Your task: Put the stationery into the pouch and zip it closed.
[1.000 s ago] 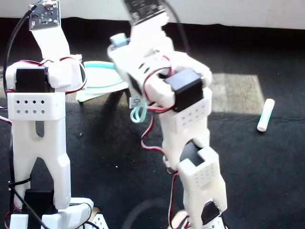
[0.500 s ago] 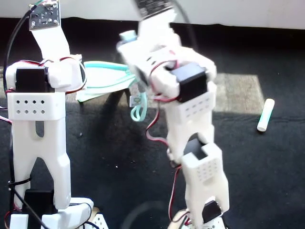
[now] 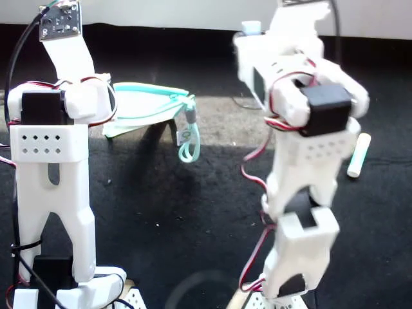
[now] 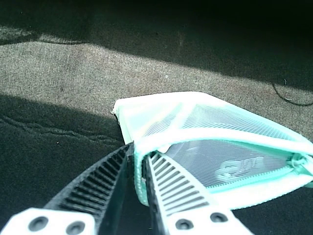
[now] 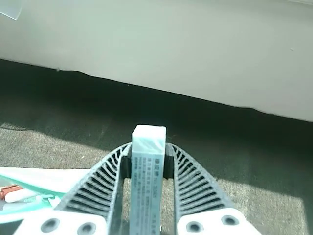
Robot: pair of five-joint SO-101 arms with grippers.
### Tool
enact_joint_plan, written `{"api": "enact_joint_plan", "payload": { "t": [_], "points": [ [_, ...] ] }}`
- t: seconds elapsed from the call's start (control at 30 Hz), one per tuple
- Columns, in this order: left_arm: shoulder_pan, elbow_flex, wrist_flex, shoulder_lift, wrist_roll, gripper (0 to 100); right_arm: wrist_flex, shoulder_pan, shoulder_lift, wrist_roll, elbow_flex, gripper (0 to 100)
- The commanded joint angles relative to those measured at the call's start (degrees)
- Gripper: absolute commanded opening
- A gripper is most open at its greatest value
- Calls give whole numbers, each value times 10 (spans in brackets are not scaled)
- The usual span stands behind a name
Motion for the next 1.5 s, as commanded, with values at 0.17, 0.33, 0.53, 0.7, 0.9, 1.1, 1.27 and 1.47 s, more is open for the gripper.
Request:
{"api": "enact_joint_plan", "payload": {
  "t": [0.17,0.33,0.53,0.7,0.9,1.1,1.27,1.47],
  "points": [
    [-7,8,-2,45,4,9,1,20,-176,-5,398,7],
    [-7,8,-2,45,4,9,-36,23,-205,-4,572,7],
    [-7,8,-1,45,4,9,-182,41,-272,-4,842,7],
    [-7,8,0,45,4,9,-366,43,-371,-1,1117,7],
    [-6,8,-2,45,4,9,-495,43,-359,33,1301,7],
    [-6,8,-2,45,4,9,-497,43,-262,34,1302,13],
    [-6,8,1,45,4,9,-456,41,-184,31,1262,103],
    [-6,8,2,45,4,9,-366,40,-150,32,1154,196]
  ]
}}
